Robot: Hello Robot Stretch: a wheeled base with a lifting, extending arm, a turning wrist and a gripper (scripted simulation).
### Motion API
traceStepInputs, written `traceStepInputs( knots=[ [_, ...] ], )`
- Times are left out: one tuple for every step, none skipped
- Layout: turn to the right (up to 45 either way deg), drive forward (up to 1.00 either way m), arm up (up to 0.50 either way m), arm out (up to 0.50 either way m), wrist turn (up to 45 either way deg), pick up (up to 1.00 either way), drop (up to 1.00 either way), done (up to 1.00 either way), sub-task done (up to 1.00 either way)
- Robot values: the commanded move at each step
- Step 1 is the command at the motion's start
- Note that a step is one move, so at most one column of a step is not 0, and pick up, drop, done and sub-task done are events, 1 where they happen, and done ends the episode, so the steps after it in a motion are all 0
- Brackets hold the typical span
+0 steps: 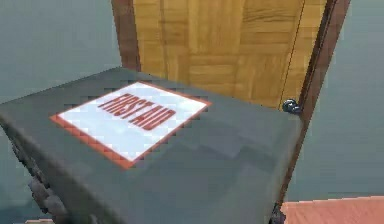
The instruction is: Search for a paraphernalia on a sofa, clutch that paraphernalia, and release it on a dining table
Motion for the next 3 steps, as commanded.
traceStepInputs(
  knots=[
    [45.0,0.0,0.0,0.0,0.0,0.0,0.0,0.0,0.0],
    [45.0,0.0,0.0,0.0,0.0,0.0,0.0,0.0,0.0],
    [33.0,0.0,0.0,0.0,0.0,0.0,0.0,0.0,0.0]
  ],
)
